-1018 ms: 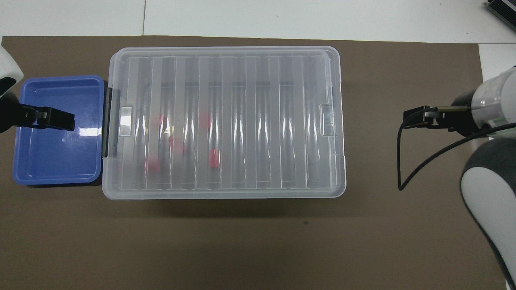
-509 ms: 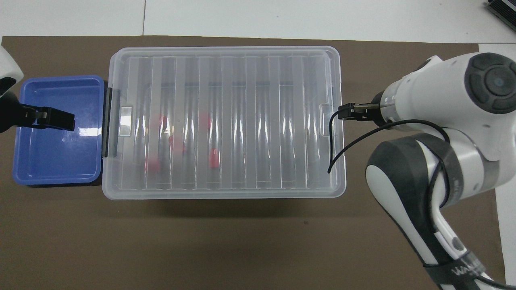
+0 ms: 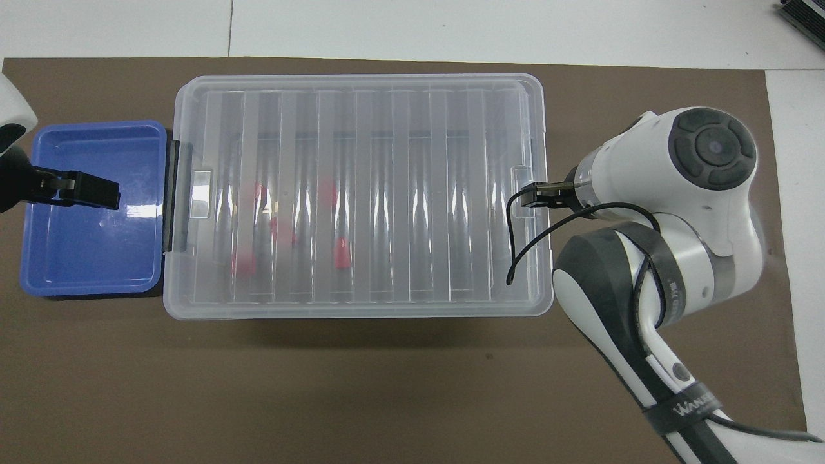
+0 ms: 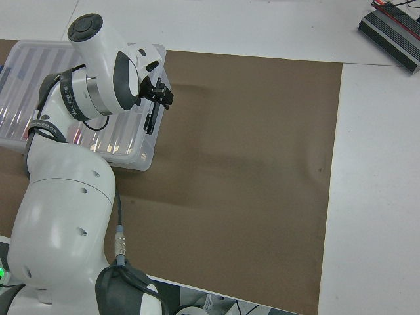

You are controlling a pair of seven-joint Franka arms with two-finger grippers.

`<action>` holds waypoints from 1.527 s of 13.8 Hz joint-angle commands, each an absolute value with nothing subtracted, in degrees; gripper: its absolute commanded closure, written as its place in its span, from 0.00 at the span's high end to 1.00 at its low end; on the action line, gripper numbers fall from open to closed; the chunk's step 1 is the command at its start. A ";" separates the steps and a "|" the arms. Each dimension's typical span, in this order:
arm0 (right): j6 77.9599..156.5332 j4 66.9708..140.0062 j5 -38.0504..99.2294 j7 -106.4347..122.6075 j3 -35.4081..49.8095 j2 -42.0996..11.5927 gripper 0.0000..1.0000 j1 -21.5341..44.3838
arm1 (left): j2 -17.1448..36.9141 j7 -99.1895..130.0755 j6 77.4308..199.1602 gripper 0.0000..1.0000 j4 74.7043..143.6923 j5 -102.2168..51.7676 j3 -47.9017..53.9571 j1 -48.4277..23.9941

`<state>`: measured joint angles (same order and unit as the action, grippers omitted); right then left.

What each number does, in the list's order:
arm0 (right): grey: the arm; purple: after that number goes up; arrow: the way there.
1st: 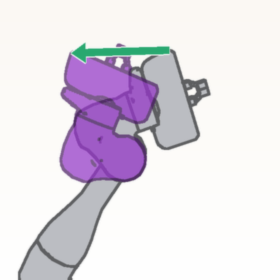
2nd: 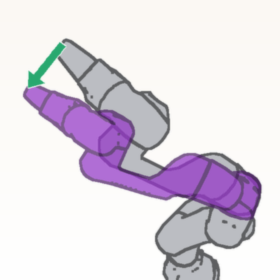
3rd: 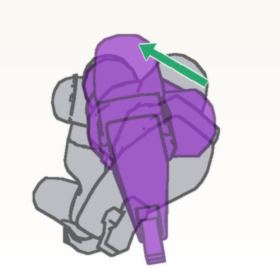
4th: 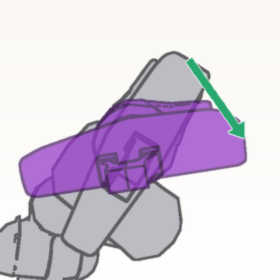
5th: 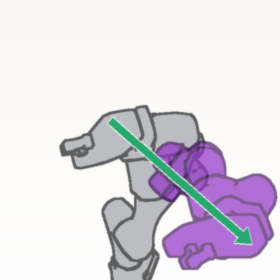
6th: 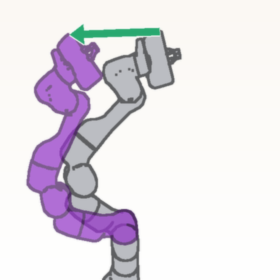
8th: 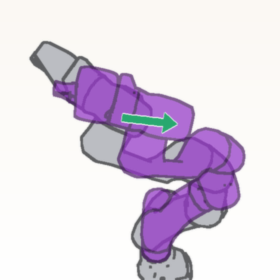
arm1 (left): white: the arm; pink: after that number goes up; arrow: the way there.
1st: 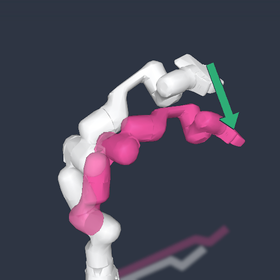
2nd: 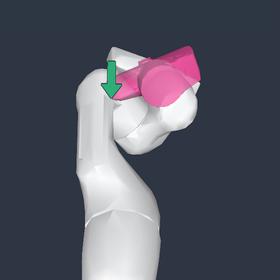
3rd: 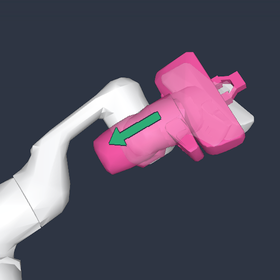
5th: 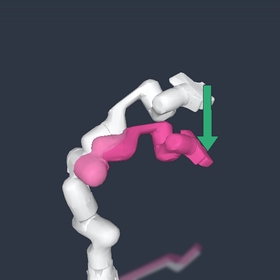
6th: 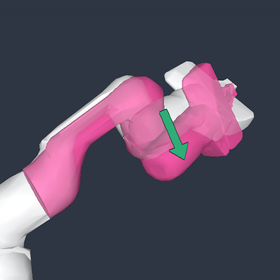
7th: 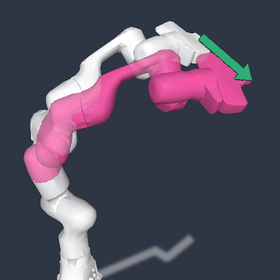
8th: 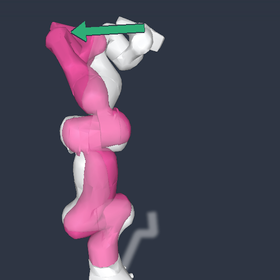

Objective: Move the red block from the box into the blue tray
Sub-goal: 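Hook the clear lid edge with the right gripper and slide it away from the tray, then reach the left gripper into the opened box while the right gripper holds the lid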

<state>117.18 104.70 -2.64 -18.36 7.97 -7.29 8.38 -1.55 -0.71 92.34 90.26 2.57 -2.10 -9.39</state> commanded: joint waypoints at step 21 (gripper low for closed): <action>115.40 109.78 -5.45 22.56 8.09 -4.48 0.93 -7.29 | -1.24 42.52 104.81 1.00 100.87 2.55 -0.70 -17.49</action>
